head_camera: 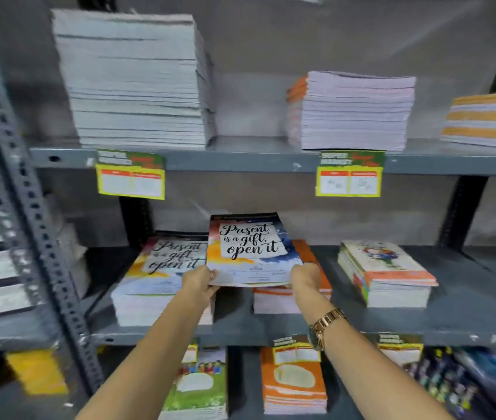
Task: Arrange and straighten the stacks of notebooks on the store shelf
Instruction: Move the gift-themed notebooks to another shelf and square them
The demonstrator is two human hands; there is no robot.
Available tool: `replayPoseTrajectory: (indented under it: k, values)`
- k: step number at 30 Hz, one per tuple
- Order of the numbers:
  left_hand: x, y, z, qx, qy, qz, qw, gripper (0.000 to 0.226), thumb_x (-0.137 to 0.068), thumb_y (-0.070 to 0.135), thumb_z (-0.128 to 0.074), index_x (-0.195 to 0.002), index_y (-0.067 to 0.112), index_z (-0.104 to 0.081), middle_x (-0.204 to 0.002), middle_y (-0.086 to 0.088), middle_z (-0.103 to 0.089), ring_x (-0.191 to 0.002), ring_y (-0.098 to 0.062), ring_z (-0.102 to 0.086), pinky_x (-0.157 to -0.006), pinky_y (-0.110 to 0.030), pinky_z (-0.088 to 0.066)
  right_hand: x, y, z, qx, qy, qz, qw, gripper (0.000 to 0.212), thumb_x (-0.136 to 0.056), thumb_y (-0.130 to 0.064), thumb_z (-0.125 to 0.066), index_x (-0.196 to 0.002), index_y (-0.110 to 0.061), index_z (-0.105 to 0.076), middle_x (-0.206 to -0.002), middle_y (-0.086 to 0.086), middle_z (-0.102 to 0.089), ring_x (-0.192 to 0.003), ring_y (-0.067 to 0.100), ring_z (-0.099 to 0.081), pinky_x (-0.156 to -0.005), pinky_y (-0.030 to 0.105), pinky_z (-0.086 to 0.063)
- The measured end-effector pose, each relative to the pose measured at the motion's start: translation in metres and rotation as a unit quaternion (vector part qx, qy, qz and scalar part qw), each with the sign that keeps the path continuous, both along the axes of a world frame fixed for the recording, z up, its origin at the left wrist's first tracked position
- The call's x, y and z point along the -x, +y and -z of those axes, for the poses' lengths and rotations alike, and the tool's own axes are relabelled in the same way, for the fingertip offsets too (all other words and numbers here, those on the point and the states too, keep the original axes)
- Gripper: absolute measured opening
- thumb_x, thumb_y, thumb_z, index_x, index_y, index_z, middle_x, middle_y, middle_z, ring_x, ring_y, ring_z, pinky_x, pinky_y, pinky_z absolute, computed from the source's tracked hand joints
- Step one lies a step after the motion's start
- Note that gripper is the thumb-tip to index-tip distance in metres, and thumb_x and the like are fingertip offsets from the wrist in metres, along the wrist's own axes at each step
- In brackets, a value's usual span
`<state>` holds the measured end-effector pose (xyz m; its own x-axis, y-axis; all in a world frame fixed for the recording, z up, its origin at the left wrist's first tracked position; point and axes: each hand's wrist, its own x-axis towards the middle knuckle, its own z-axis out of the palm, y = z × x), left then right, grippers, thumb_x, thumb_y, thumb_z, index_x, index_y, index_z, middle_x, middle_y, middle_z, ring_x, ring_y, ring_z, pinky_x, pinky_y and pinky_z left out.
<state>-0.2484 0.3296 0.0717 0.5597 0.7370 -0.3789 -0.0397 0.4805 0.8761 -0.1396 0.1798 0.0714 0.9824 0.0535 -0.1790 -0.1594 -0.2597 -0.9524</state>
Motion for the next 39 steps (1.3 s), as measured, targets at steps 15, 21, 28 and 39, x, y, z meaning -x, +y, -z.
replayPoseTrajectory:
  k: [15, 21, 28, 39]
  values:
    - [0.077, 0.131, 0.011, -0.060, 0.054, -0.082, 0.993, 0.023, -0.096, -0.005, -0.039, -0.079, 0.003, -0.053, -0.102, -0.013, -0.051, -0.087, -0.027, -0.055, -0.081, -0.039, -0.044, 0.054, 0.135, 0.034, -0.110, 0.056, -0.102, 0.987, 0.017, -0.084, 0.008, -0.057, -0.098, 0.011, -0.066, -0.104, 0.029, -0.069, -0.097, 0.041, -0.066, -0.092, 0.054, -0.053]
    - [0.087, 0.144, 0.032, -0.295, 0.188, -0.084, 0.933, 0.012, -0.088, -0.006, -0.057, -0.096, -0.011, -0.065, -0.088, -0.025, -0.065, -0.059, -0.023, -0.048, -0.058, -0.032, -0.040, 0.064, 0.145, 0.041, 0.090, -0.036, -0.196, 0.976, 0.018, -0.075, -0.008, -0.076, -0.088, -0.006, -0.063, -0.096, 0.012, -0.068, -0.090, 0.025, -0.064, -0.079, 0.031, -0.053]
    - [0.094, 0.132, 0.031, -0.594, 0.410, -0.022, 0.692, 0.031, -0.088, 0.009, -0.049, -0.119, 0.011, -0.054, -0.113, -0.008, -0.065, -0.108, -0.027, -0.056, -0.082, -0.036, -0.048, 0.076, 0.141, 0.037, 0.253, -0.294, -0.220, 0.895, 0.047, -0.081, -0.002, -0.063, -0.126, -0.015, -0.053, -0.132, 0.002, -0.044, -0.120, 0.021, -0.046, -0.099, 0.026, -0.043]
    - [0.096, 0.134, 0.064, -0.690, 0.313, 0.210, 0.619, 0.048, -0.100, 0.022, -0.033, -0.147, 0.014, -0.027, -0.157, -0.004, -0.024, -0.145, -0.017, -0.020, -0.120, -0.030, -0.016, 0.080, 0.136, 0.054, 0.347, -0.380, -0.390, 0.764, 0.051, -0.100, -0.027, -0.040, -0.148, -0.013, -0.026, -0.159, 0.005, -0.019, -0.147, 0.019, -0.015, -0.121, 0.033, -0.013]
